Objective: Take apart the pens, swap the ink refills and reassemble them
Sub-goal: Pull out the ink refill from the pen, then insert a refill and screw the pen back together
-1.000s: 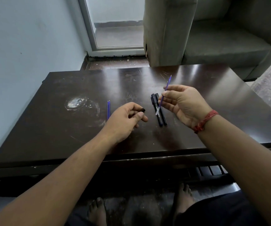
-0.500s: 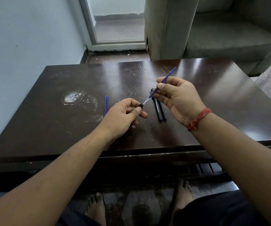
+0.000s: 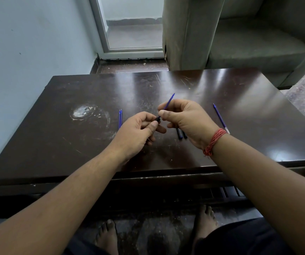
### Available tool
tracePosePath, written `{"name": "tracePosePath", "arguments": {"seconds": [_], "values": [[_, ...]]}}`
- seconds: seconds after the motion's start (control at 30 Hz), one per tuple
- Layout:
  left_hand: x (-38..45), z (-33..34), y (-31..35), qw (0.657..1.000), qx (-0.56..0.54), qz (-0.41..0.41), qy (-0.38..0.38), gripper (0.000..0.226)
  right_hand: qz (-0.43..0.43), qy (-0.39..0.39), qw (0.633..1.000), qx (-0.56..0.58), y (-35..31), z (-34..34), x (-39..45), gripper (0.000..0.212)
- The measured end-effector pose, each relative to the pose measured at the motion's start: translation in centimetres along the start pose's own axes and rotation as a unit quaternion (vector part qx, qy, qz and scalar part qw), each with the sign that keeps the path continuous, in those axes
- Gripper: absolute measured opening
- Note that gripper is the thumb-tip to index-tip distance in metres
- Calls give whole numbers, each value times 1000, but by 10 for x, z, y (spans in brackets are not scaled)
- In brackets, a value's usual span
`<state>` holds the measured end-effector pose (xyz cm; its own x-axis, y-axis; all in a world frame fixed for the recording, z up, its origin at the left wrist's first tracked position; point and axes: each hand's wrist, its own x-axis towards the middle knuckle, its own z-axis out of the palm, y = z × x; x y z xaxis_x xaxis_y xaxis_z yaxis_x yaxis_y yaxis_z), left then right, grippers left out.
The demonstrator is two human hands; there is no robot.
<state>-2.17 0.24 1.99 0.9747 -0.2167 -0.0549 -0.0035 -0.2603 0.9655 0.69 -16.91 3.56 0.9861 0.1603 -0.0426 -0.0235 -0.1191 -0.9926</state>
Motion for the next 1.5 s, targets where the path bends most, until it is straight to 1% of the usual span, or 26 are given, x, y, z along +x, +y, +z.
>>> {"name": "tracePosePath", "arguments": {"seconds": [0.07, 0.17, 0.2, 0.27, 0.33, 0.37, 0.47, 0.57, 0.63, 0.7, 0.8, 0.87, 1.0, 1.07, 1.13, 1.17, 1.2, 1.23, 1.3, 1.33, 1.37, 1.4, 1.5], "values": [[0, 0, 0, 1000, -25, -9, 15, 10, -18, 32, 999, -32, -4, -8, 4, 11], [1, -1, 1, 997, -58, -17, 38, 11, -37, 122, 988, -84, -10, -40, 13, 6], [1, -1, 1, 997, -62, -19, 44, 12, -42, 147, 980, -128, -10, -53, 14, 5], [1, -1, 1, 996, -66, -23, 50, 13, -42, 174, 948, -264, -8, -77, 14, 5], [1, -1, 0, 996, -69, -26, 51, 14, -21, 164, 904, -393, -3, -94, 13, 6], [1, -1, 0, 996, -70, -27, 50, 14, -8, 148, 887, -437, 0, -98, 13, 7], [1, 0, -2, 997, -62, -30, 47, 14, 22, 88, 847, -524, 4, -96, 13, 15], [1, 0, -2, 997, -52, -33, 43, 16, 27, 51, 801, -596, 5, -84, 15, 26], [1, 0, -3, 997, -51, -34, 44, 17, 18, 54, 784, -618, 7, -80, 17, 26], [1, -1, -3, 997, -50, -34, 43, 16, 4, 75, 773, -630, 8, -82, 19, 22], [1, -2, -3, 998, -44, -31, 41, 16, 10, 88, 765, -638, 11, -87, 18, 16], [1, -2, -3, 998, -40, -30, 39, 15, 36, 78, 770, -632, 14, -87, 17, 16], [0, -2, -2, 998, -35, -27, 35, 12, 72, 77, 798, -593, 19, -85, 19, 14], [0, -3, -2, 998, -33, -27, 36, 13, 87, 76, 801, -587, 19, -85, 21, 17], [0, -3, -3, 999, -29, -27, 35, 13, 85, 90, 810, -573, 19, -86, 24, 19], [1, -3, -3, 999, -24, -26, 34, 13, 67, 106, 824, -552, 19, -87, 26, 18], [1, -3, -3, 999, -18, -25, 33, 13, 43, 124, 846, -517, 17, -87, 27, 18], [2, -3, -4, 999, -11, -24, 32, 13, 19, 136, 877, -461, 14, -85, 27, 18], [2, -3, -4, 999, 1, -20, 28, 12, -12, 130, 949, -285, 6, -75, 26, 16], [2, -3, -4, 1000, 7, -18, 24, 12, -20, 118, 976, -184, 2, -68, 24, 13], [2, -2, -4, 1000, 14, -15, 20, 11, -25, 105, 990, -95, -2, -61, 22, 10], [2, -2, -4, 1000, 19, -12, 18, 11, -27, 93, 995, -28, -4, -54, 20, 8], [1, 1, -3, 999, 30, -8, 13, 12, -18, 70, 993, 93, -7, -39, 16, 14]]}}
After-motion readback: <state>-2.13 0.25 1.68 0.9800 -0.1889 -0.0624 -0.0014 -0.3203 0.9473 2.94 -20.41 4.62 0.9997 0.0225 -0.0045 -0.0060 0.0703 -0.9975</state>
